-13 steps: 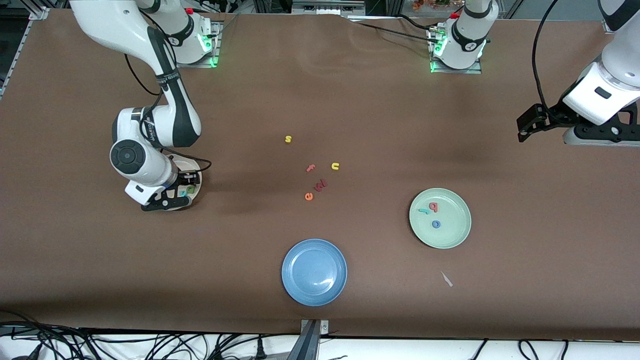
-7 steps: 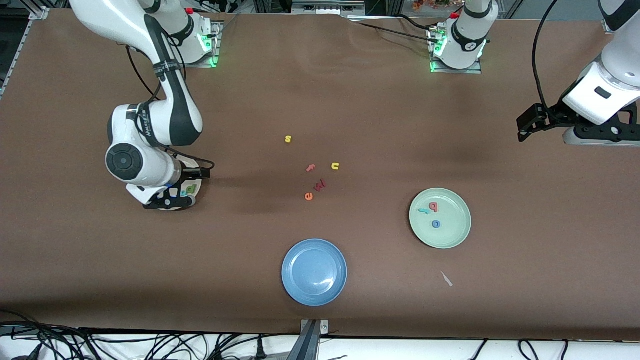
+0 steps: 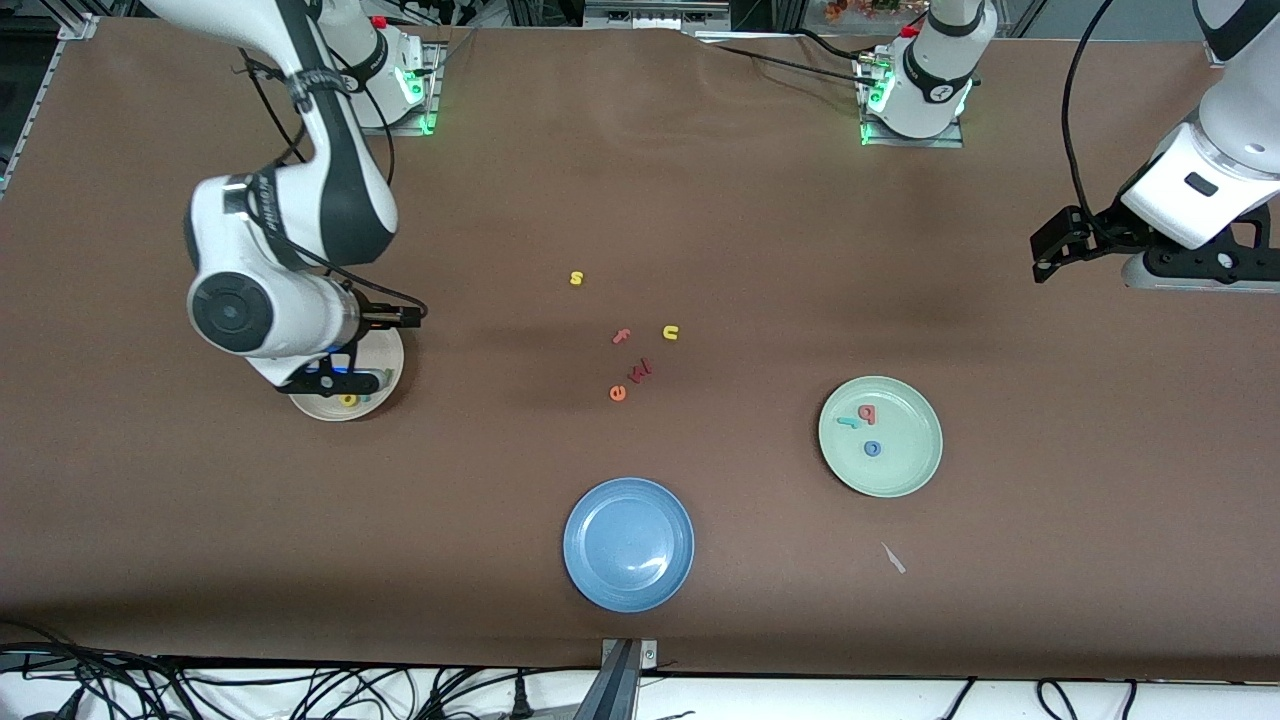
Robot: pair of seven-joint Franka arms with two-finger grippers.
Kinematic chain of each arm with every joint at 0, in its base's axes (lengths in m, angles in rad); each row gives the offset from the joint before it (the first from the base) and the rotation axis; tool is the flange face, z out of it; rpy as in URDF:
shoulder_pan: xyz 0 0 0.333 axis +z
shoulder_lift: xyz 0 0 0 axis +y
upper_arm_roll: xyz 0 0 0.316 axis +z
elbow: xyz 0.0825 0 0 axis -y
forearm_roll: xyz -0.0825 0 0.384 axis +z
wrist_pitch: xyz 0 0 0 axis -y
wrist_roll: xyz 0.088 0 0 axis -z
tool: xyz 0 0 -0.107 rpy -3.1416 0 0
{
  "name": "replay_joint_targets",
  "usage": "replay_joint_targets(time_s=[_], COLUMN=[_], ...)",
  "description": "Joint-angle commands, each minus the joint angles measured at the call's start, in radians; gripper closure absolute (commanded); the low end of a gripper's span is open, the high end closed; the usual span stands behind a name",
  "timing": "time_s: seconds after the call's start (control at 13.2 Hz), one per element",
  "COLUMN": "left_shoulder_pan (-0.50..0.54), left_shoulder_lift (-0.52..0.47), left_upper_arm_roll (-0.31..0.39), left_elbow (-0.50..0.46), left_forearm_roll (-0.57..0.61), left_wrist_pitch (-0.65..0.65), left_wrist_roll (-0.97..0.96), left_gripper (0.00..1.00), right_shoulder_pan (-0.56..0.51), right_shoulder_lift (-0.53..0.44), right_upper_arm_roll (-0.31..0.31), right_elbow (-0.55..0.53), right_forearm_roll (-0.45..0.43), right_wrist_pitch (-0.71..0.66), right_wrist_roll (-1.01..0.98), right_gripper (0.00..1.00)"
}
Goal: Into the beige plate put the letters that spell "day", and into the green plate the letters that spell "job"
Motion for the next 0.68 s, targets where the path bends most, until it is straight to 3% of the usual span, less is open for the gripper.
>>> replay_joint_targets(time_s=[0.0, 0.08, 0.3, 0.61], left_shoulder_pan=[-0.003, -0.003, -0.003, -0.003], left_shoulder_lift=[-0.001, -0.001, -0.001, -0.001], left_upper_arm_roll=[0.002, 0.002, 0.002, 0.002], left_elbow=[0.018, 0.018, 0.018, 0.018], left_forearm_roll=[-0.028, -0.028, -0.028, -0.028], left_wrist_pitch=[-0.02, -0.02, -0.02, -0.02], left_wrist_roll=[0.005, 0.005, 0.005, 0.005], left_gripper=[0.0, 0.0, 0.0, 0.0], right_shoulder_pan=[-0.189, -0.217, -0.305, -0.334], right_shoulder_lift=[-0.134, -0.173, -0.308, -0.354], right_upper_arm_roll=[0.205, 0.243, 0.253, 0.248], right_elbow=[-0.044, -0.056, -0.093, -0.035], right_forearm_roll=[-0.084, -0.114, -0.121, -0.154], right_wrist_pitch=[-0.032, -0.034, -0.037, -0.172], right_wrist_roll=[0.0, -0.001, -0.111, -0.201], right_gripper=[0.0, 0.0, 0.0, 0.0])
